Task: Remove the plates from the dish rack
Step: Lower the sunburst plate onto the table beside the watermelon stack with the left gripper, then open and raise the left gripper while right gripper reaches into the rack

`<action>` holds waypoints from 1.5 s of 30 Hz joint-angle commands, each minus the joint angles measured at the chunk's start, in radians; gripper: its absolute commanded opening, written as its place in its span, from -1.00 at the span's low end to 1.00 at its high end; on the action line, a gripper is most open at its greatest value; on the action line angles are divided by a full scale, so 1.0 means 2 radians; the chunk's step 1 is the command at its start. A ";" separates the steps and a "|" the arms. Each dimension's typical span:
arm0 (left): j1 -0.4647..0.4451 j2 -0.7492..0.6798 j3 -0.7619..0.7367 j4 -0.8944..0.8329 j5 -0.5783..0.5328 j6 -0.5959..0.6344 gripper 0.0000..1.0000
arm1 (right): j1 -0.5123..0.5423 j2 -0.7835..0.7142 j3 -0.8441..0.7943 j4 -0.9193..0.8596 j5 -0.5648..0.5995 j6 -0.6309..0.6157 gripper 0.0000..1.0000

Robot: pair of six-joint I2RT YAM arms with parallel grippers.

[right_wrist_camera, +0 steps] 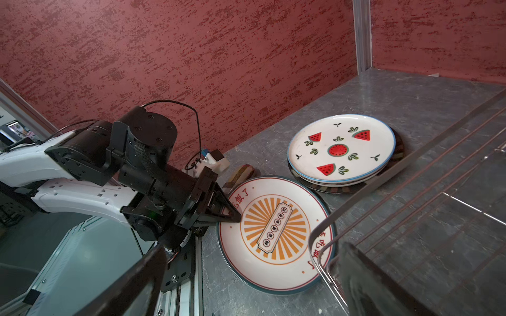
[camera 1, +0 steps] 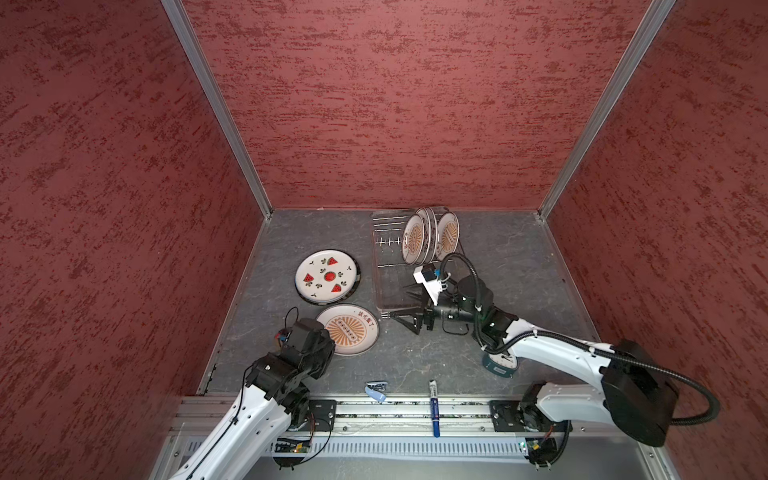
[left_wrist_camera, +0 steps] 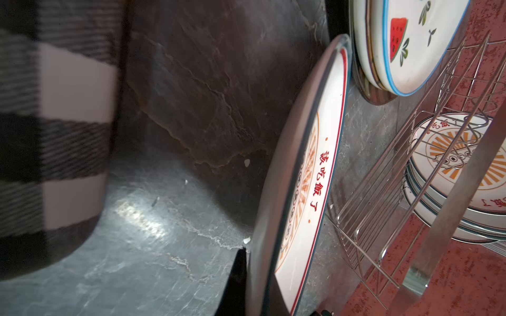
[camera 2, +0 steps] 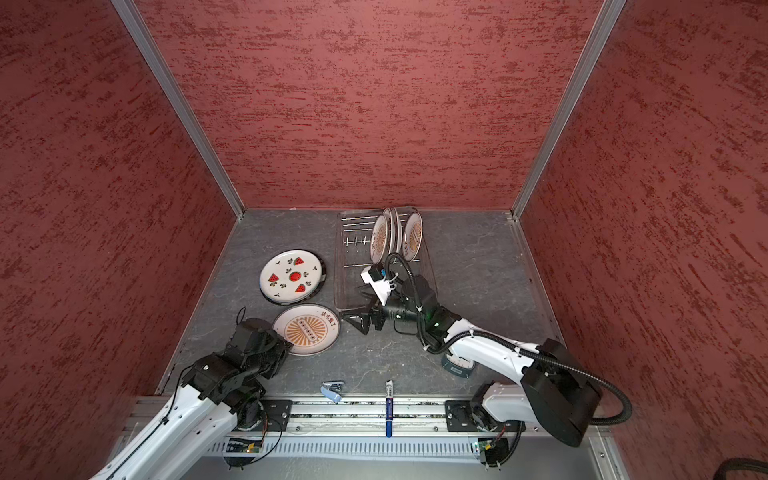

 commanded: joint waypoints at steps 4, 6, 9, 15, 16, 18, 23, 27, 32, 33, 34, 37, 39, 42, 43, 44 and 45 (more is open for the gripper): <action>0.002 0.004 -0.013 0.014 -0.024 -0.025 -0.61 | 0.016 0.013 0.023 0.001 0.017 -0.005 0.96; 0.002 0.001 -0.024 0.030 -0.028 -0.024 -0.30 | 0.019 0.020 0.029 -0.002 0.018 -0.006 0.96; 0.006 0.009 -0.031 0.042 -0.023 -0.023 -0.17 | 0.024 0.031 0.038 -0.004 0.022 -0.005 0.96; 0.010 0.003 -0.025 0.021 -0.048 -0.010 0.17 | 0.031 0.047 0.052 -0.010 0.029 -0.005 0.95; 0.012 0.001 -0.027 0.025 -0.049 -0.008 0.22 | 0.031 0.049 0.055 -0.012 0.031 -0.005 0.96; 0.015 0.000 -0.029 0.020 -0.056 -0.006 0.33 | 0.033 0.050 0.061 -0.019 0.035 -0.006 0.95; 0.019 0.000 -0.010 -0.019 -0.085 0.004 0.63 | 0.034 0.043 0.066 -0.031 0.048 -0.009 0.95; 0.019 -0.016 0.014 -0.052 -0.106 0.036 0.92 | 0.034 0.041 0.070 -0.032 0.061 -0.008 0.95; 0.020 -0.036 0.030 -0.063 -0.117 0.071 1.00 | 0.034 0.021 0.055 0.010 0.118 0.010 0.96; 0.021 -0.037 0.033 -0.057 -0.119 0.084 0.99 | 0.034 0.019 0.058 0.009 0.128 0.011 0.97; 0.022 -0.037 0.036 -0.051 -0.118 0.096 1.00 | 0.034 0.017 0.062 0.004 0.138 0.011 0.97; 0.023 -0.034 0.048 -0.022 -0.108 0.150 1.00 | 0.033 0.021 0.084 -0.024 0.179 0.006 0.98; 0.023 -0.030 0.065 -0.023 -0.120 0.175 1.00 | 0.030 0.021 0.095 -0.039 0.209 0.001 0.98; 0.023 -0.024 0.085 -0.034 -0.149 0.191 0.99 | 0.017 0.020 0.115 -0.071 0.240 0.000 0.97; 0.023 -0.025 0.087 -0.029 -0.151 0.196 0.99 | 0.011 0.020 0.121 -0.082 0.248 0.000 0.98; 0.023 -0.026 0.085 -0.013 -0.148 0.208 0.99 | 0.003 0.022 0.130 -0.099 0.257 0.000 0.98; 0.023 -0.028 0.079 0.007 -0.141 0.219 0.99 | -0.003 0.024 0.139 -0.113 0.265 0.000 0.98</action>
